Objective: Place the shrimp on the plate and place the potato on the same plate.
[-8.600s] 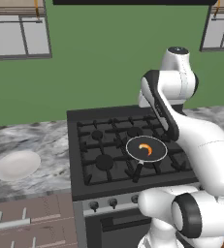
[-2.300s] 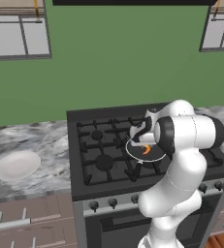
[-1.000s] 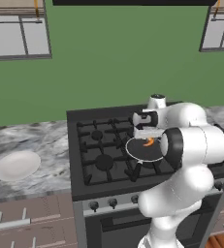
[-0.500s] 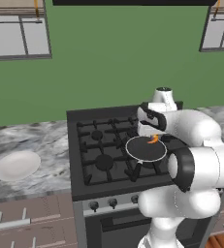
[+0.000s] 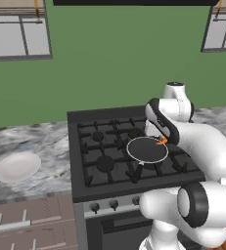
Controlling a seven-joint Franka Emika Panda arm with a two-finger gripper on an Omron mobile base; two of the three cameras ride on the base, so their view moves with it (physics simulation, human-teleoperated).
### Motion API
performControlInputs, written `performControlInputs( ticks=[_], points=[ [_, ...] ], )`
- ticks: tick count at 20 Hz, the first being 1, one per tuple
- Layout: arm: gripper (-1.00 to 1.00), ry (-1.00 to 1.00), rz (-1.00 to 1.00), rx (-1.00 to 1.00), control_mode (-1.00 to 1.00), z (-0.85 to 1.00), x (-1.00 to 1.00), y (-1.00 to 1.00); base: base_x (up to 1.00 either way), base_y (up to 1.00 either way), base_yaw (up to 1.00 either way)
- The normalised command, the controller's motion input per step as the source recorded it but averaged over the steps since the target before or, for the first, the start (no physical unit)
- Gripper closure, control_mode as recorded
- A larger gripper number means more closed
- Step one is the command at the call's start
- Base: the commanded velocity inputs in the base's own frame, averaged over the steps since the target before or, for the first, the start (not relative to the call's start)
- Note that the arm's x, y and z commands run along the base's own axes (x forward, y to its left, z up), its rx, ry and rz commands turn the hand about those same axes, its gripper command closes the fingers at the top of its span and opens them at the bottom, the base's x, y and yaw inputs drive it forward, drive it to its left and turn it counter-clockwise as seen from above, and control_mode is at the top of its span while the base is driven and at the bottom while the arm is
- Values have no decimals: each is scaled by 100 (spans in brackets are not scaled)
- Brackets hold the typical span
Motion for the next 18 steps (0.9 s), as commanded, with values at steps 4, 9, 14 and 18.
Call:
performControlInputs(
  ticks=[4, 9, 14, 18],
  points=[
    [100, -1, 0, 0, -100, 34, -43, 0, 0, 0, 0],
    [100, 0, 0, 0, -100, 36, -35, 0, 0, 0, 0],
    [100, 0, 0, 0, 100, 31, -20, 0, -6, 0, 0],
    [100, 0, 0, 0, 100, 0, 0, 0, -31, 35, 0]
  ],
)
